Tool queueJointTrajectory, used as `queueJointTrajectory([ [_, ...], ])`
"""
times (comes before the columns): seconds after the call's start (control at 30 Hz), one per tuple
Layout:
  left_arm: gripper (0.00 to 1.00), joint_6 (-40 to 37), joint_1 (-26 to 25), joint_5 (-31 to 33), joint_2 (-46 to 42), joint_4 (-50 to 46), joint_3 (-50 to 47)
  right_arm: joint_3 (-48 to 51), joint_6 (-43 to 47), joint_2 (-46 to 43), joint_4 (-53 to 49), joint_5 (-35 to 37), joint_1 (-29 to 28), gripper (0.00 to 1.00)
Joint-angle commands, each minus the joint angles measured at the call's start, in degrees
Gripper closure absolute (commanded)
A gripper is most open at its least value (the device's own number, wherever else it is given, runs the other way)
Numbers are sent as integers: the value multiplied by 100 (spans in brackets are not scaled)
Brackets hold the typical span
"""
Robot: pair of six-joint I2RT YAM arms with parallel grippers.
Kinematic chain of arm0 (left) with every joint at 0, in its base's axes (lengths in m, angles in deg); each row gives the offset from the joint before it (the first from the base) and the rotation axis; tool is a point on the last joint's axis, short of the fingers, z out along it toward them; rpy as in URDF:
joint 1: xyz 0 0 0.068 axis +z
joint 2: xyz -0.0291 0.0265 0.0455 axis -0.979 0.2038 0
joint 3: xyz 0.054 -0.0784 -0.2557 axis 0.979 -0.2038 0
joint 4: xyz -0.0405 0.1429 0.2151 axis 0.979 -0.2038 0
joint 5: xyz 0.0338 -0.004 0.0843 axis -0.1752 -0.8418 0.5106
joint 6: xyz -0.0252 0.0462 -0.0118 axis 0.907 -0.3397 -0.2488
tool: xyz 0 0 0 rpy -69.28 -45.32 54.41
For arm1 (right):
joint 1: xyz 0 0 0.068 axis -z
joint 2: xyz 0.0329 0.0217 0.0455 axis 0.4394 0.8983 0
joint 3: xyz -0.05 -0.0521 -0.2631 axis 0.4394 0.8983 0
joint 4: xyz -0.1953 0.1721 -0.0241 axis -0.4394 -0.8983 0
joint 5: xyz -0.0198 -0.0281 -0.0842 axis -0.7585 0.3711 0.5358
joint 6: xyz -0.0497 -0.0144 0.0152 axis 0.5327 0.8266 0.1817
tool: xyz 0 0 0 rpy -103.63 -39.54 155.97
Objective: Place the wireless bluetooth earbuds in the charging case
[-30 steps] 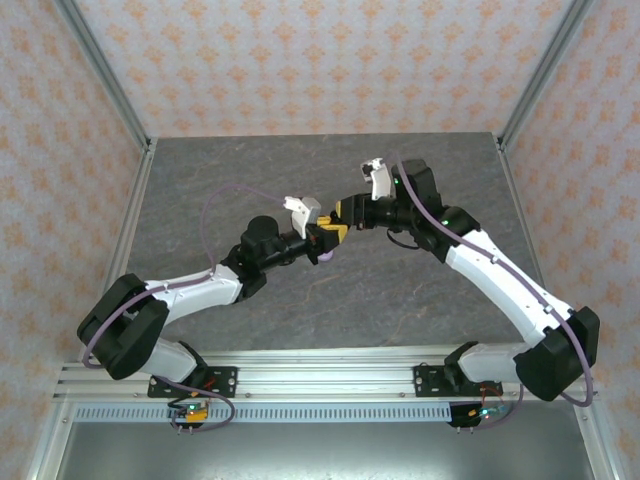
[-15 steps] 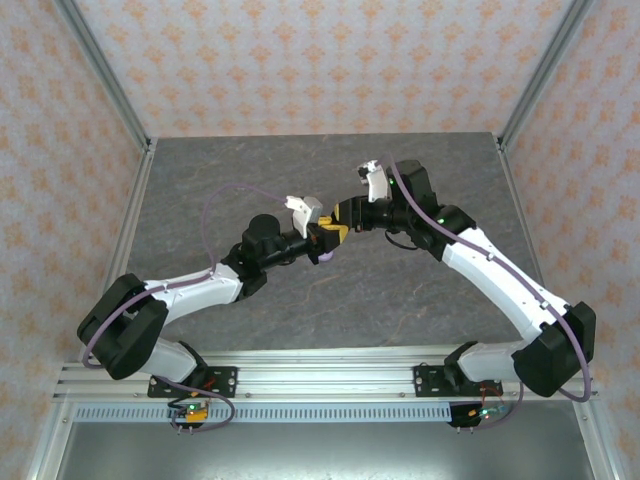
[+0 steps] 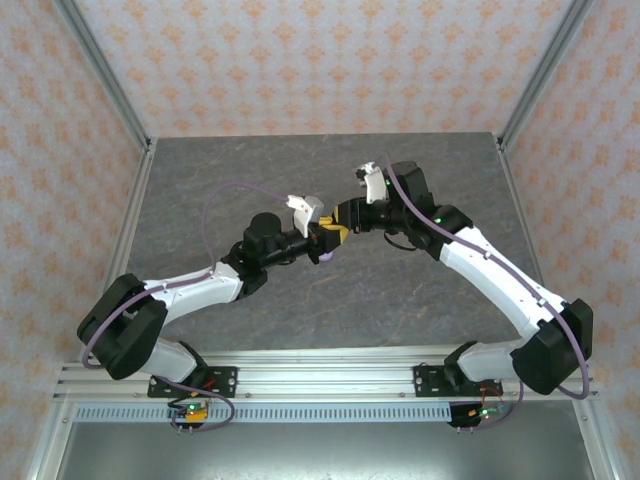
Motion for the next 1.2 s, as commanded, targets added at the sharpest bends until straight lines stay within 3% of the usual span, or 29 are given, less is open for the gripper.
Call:
queueJointTrajectory([
  [0.0, 80, 84, -38, -100, -115, 4, 212, -106, 134, 26, -67, 65, -44, 80],
  [0.4, 80, 202, -38, -99, -107, -4, 274, -86, 261, 42, -273, -26, -93, 77],
  [0.77, 80, 107, -38, -119, -186, -17, 235, -131, 332, -18, -376, -58, -95, 65],
  [0.9, 80, 30, -39, -68, -195, -98, 211, -127, 275, -146, -302, 58, -101, 56],
  [1.17, 79, -338, -41, 37, -467, -653, 1, -106, -9, -402, -161, 752, -98, 54],
])
